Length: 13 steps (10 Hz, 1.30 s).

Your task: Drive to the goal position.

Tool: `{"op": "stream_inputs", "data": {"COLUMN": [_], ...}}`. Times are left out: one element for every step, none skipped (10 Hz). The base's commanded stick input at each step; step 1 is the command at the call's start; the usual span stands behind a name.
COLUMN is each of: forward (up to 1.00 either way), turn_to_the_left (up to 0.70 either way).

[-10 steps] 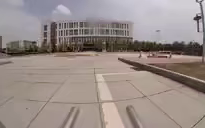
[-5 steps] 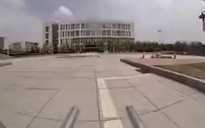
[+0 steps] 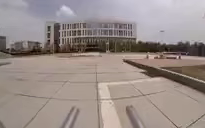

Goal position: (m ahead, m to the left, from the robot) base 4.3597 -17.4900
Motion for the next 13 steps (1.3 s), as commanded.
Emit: {"op": "stream_inputs", "data": {"forward": [0.7,0.7,0.7,0.7,0.7,0.7,0.7,0.7,0.7,0.7,0.7,0.7,0.7], "turn_to_the_left": [0.0,0.0,0.0,0.0,0.0,0.0,0.0,0.0,0.0,-0.21,-0.34,-0.33,-0.33]}}
